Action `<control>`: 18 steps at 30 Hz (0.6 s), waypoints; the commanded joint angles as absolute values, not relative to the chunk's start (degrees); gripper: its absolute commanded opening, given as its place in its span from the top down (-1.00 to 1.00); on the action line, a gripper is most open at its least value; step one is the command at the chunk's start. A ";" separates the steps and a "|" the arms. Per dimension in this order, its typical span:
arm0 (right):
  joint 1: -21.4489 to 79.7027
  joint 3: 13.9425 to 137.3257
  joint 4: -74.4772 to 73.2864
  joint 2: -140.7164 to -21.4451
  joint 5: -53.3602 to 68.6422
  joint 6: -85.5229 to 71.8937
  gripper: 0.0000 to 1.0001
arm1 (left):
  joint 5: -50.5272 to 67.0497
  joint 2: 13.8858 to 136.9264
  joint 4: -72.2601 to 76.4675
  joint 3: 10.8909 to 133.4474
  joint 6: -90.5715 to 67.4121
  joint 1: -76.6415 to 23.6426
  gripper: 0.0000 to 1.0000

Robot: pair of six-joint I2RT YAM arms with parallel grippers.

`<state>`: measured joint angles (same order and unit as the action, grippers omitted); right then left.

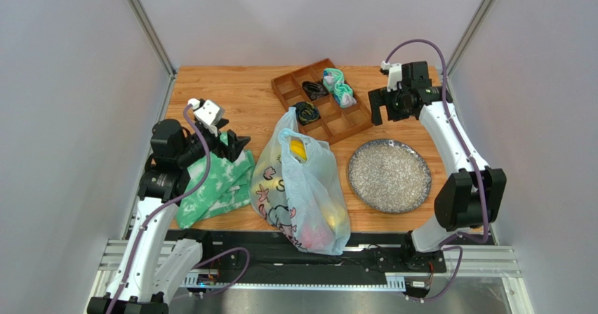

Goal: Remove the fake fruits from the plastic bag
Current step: Adjust the distractor at the center of the board.

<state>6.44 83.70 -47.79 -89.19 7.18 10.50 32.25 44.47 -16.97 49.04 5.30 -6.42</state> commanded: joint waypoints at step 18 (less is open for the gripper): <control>25.30 112.31 -47.90 -116.88 7.39 17.49 1.00 | 34.71 48.07 -26.53 56.16 11.95 -6.59 -0.86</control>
